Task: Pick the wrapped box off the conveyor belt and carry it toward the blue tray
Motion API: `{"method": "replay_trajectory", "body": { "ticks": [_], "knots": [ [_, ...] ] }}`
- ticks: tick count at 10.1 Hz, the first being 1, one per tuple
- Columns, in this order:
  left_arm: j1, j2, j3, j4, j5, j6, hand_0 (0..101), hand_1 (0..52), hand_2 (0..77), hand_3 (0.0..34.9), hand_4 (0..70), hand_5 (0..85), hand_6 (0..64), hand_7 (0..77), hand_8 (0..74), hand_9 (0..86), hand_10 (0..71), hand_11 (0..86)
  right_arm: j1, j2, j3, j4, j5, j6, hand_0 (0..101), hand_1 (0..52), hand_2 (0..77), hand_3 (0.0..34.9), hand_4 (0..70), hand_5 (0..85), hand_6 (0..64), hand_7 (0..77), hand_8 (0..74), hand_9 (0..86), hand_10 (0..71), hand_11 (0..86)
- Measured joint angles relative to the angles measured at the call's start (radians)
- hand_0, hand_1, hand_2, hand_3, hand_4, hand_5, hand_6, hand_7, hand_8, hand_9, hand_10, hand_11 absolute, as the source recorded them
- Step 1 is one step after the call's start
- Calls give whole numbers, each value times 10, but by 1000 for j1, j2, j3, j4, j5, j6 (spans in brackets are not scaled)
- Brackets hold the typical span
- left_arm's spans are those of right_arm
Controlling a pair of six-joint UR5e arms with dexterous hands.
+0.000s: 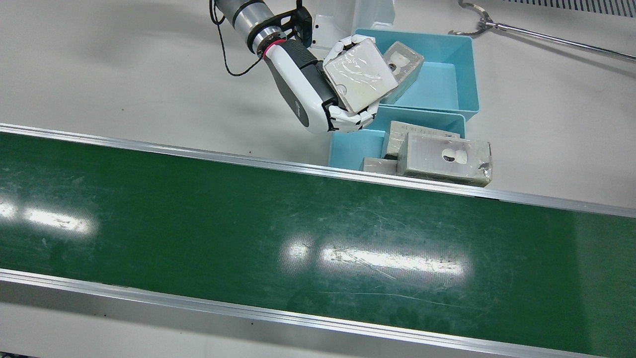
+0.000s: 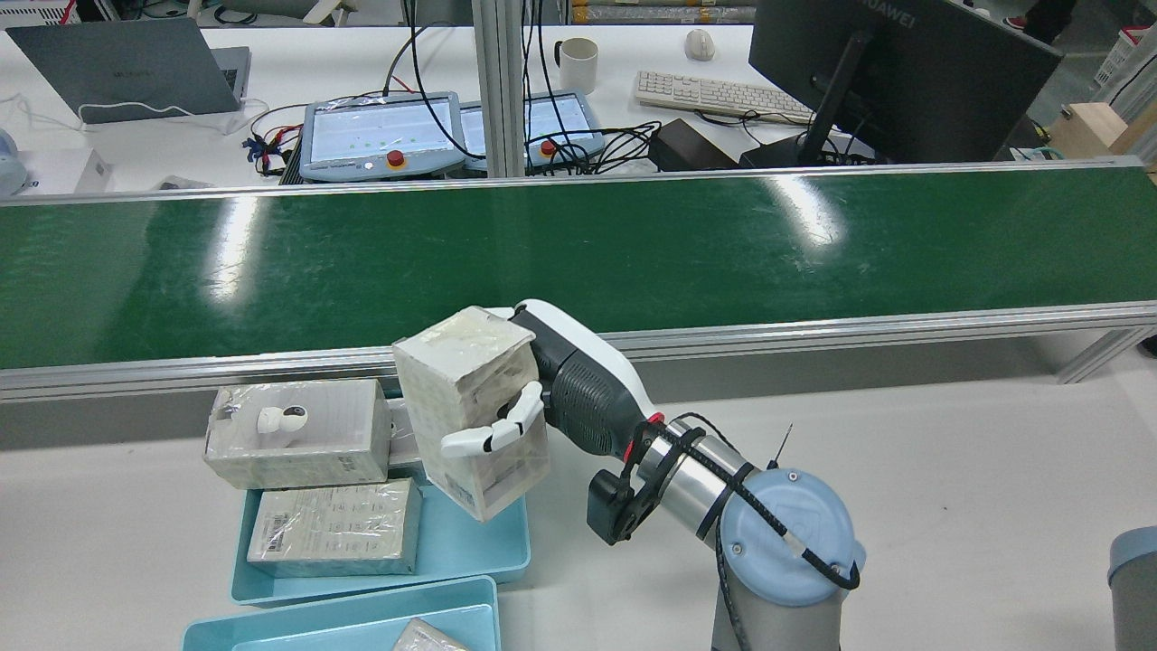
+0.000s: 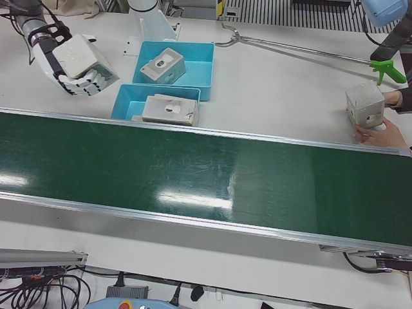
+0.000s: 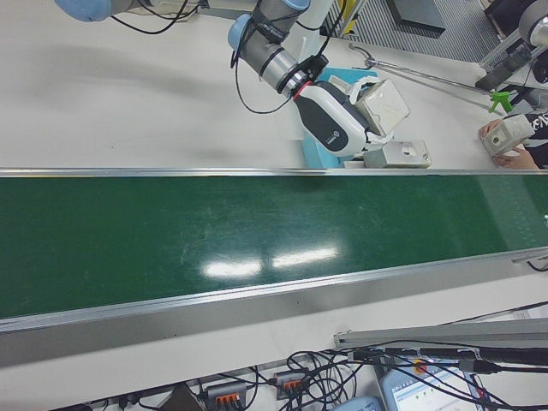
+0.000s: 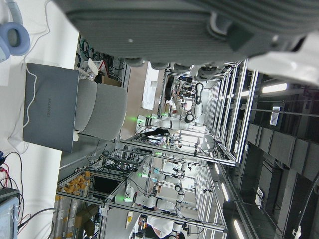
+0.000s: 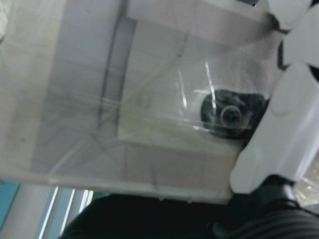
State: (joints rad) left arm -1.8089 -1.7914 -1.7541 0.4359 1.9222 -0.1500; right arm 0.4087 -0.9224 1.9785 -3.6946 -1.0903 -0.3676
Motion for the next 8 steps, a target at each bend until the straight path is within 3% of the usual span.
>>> {"method": "replay_trajectory", "body": {
  "ticks": [2,5,6,7,8],
  "knots": [
    [0,0,0,0,0,0,0,0,11,0,0,5,0,5,5,0,5,5,-65,1,-8,8,20,-21,475,0,349,21,360,453,393,431,567,393,518,398],
    [0,0,0,0,0,0,0,0,11,0,0,11,0,5,5,0,0,5,-90,3,-36,11,-20,-21,475,0,349,22,360,453,393,431,502,431,518,398],
    [0,0,0,0,0,0,0,0,11,0,0,11,0,5,5,5,5,5,-92,3,-37,11,-30,-20,486,0,349,40,398,420,393,431,344,316,524,393],
    [0,0,0,0,0,0,0,0,11,0,0,11,0,5,5,5,5,5,-92,3,-36,11,-38,-20,499,27,295,90,344,355,344,404,142,125,475,322],
    [0,0,0,0,0,0,0,0,11,0,0,5,0,5,5,5,5,5,-92,3,-35,11,-44,-19,499,27,295,90,344,355,344,404,142,125,475,322]
  ]
}}
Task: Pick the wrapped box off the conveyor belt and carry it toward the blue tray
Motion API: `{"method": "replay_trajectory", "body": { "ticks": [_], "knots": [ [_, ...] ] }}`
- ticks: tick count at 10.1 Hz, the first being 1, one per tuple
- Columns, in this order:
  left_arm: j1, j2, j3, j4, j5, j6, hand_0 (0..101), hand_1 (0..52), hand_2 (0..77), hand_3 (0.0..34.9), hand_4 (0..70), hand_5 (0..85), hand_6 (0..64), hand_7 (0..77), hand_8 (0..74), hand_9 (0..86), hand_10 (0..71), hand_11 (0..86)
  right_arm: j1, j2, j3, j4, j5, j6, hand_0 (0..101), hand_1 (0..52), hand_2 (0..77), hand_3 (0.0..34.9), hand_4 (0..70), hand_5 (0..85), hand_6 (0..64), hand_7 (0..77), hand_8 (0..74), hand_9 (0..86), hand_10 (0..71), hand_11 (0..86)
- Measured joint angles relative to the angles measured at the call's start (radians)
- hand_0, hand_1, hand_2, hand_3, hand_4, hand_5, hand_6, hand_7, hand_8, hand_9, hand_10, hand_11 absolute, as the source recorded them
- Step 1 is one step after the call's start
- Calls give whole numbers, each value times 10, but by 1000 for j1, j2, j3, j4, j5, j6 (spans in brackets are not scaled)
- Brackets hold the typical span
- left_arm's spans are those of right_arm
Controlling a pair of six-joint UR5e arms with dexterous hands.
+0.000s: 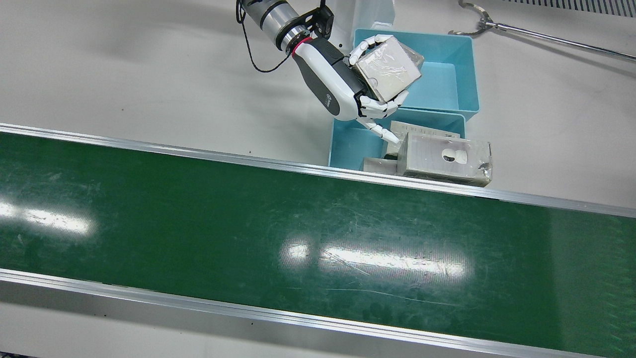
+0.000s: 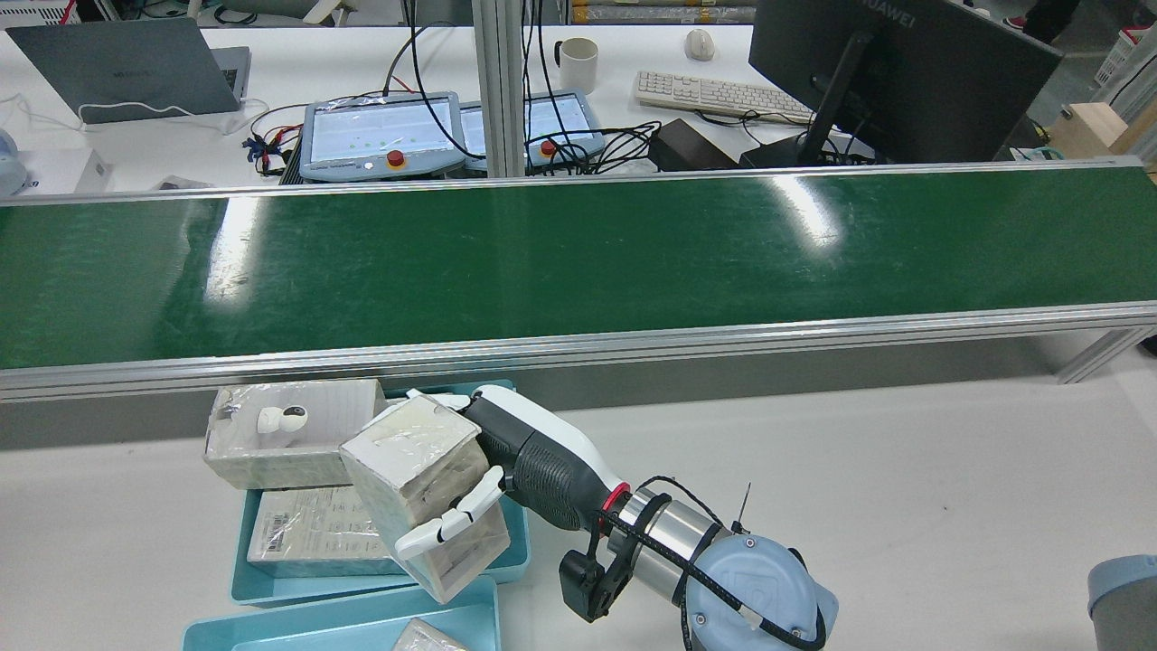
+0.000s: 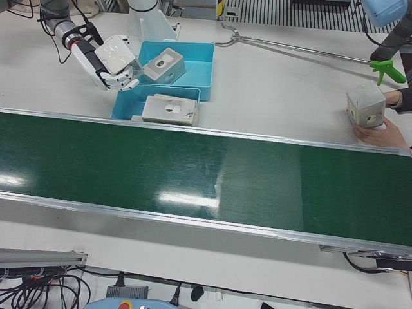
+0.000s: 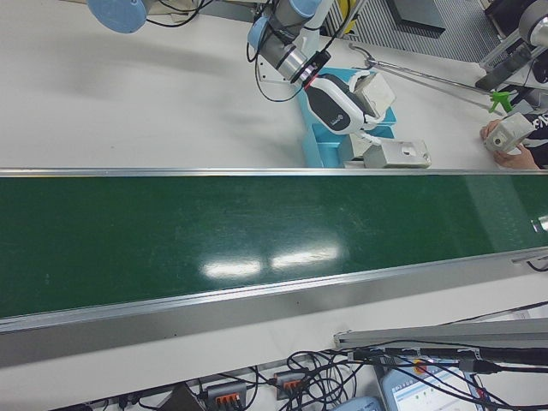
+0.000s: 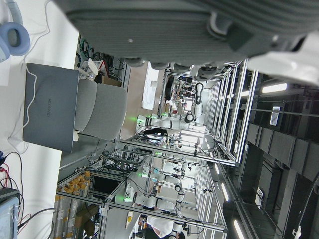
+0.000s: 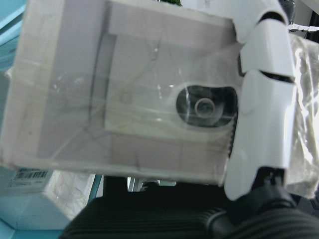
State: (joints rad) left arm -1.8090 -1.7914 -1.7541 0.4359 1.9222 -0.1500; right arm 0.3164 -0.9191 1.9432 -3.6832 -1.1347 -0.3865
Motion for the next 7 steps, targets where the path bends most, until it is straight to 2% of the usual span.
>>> {"method": "replay_trajectory", "body": {
  "ticks": [1,2,3,4,5,7],
  "knots": [
    [0,0,0,0,0,0,0,0,5,0,0,5,0,5,5,0,5,0,0,0,2,0,-5,1,481,136,202,116,267,273,289,365,22,49,393,235],
    [0,0,0,0,0,0,0,0,5,0,0,5,0,5,5,0,5,0,0,0,4,0,-8,1,467,169,175,156,180,196,224,311,0,16,305,142],
    [0,0,0,0,0,0,0,0,11,0,0,11,0,5,5,0,5,0,0,-1,11,0,-11,2,467,71,114,201,76,98,125,213,0,16,185,33],
    [0,0,0,0,0,0,0,0,11,0,0,11,0,5,5,0,5,0,0,-3,23,-1,-13,2,468,125,33,233,87,49,0,136,0,16,49,22],
    [0,0,0,0,0,0,0,0,11,0,0,11,0,5,5,5,5,0,3,-6,42,-4,-15,3,467,115,22,256,98,98,5,175,0,16,0,11],
    [0,0,0,0,0,0,0,0,11,0,0,11,0,5,5,0,5,0,53,-11,101,-15,-37,13,466,109,44,259,98,98,5,180,0,16,0,11]
  ]
}}
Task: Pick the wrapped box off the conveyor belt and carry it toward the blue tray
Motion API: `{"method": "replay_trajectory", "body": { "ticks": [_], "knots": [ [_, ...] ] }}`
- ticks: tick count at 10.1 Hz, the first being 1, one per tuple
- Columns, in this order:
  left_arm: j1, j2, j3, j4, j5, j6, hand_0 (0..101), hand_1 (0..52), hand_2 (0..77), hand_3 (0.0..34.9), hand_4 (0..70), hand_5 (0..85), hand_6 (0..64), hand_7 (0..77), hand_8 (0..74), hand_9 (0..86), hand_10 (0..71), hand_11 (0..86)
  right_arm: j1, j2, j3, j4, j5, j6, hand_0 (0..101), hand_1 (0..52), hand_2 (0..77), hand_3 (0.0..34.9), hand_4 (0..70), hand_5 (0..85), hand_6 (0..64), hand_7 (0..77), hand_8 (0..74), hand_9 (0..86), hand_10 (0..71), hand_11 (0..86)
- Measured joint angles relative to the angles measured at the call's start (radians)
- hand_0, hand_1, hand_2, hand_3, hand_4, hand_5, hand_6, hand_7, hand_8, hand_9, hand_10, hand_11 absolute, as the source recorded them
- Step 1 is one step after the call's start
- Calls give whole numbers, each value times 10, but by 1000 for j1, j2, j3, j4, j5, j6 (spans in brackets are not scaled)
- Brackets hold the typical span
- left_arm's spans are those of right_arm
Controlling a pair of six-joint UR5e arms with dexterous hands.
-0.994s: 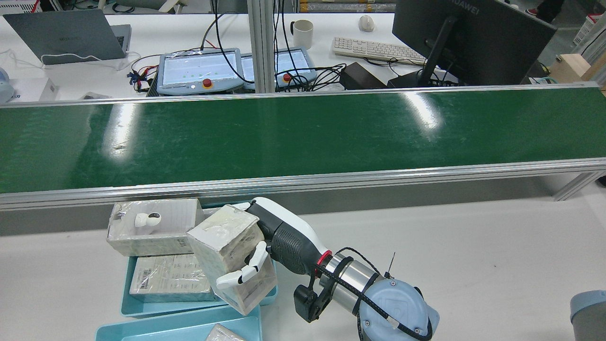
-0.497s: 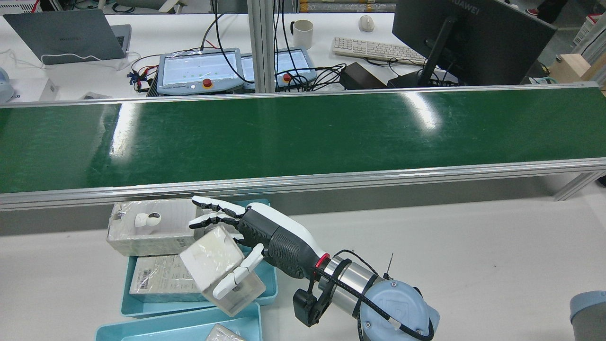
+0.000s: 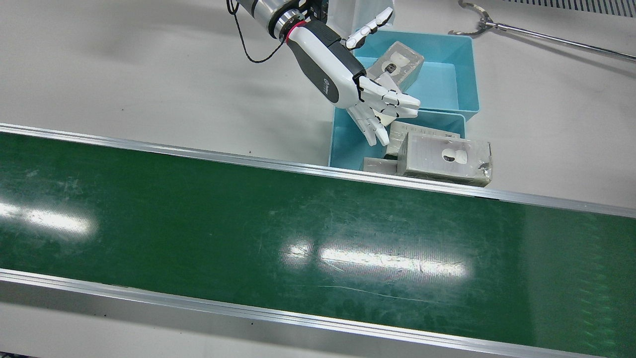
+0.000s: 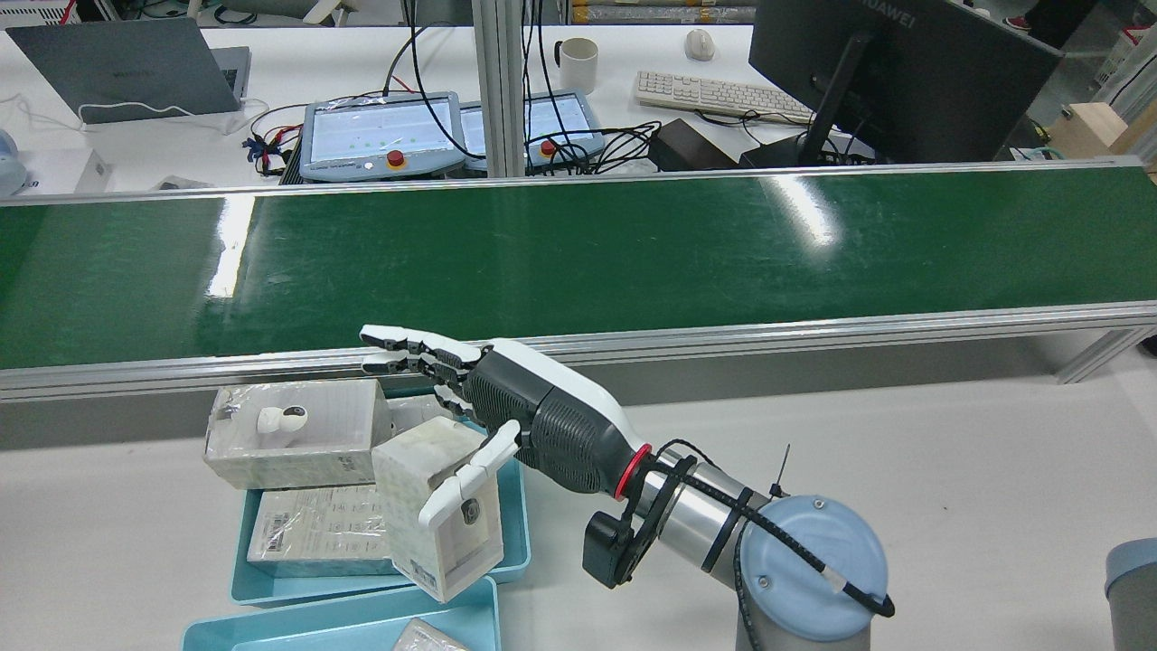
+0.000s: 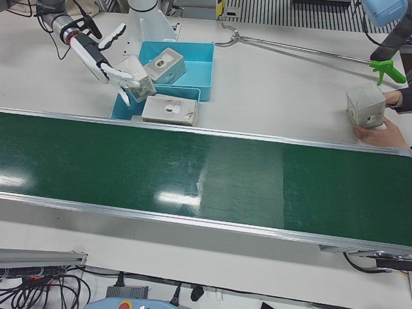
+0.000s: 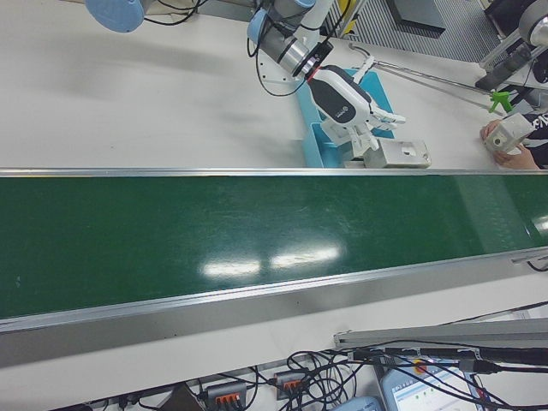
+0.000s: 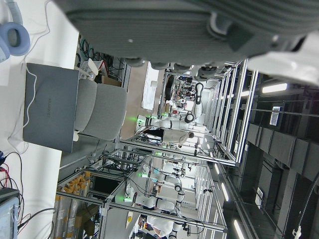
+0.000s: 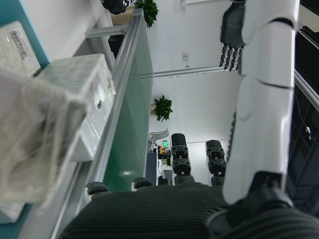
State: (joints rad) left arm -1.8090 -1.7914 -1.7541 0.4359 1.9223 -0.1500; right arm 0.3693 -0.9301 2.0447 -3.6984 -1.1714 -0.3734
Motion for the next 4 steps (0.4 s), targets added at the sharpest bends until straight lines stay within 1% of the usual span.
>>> {"method": "replay_trajectory", "body": {
  "ticks": [1,2,3,4],
  "knots": [
    [0,0,0,0,0,0,0,0,11,0,0,11,0,5,5,0,5,0,46,-2,35,-19,-11,22,472,120,44,245,98,98,5,180,0,16,0,11],
    [0,0,0,0,0,0,0,0,11,0,0,11,0,5,5,0,5,0,89,-5,66,-42,-20,49,472,120,55,240,115,109,27,207,0,16,0,11],
    [0,0,0,0,0,0,0,0,5,0,0,5,0,5,5,0,5,0,142,-8,95,-66,-40,80,472,120,55,240,115,109,27,207,0,16,0,11],
    [0,0,0,0,0,0,0,0,5,0,0,5,0,5,5,0,5,0,208,-11,115,-80,-71,114,487,136,87,239,142,136,44,235,0,27,0,11]
  ]
}}
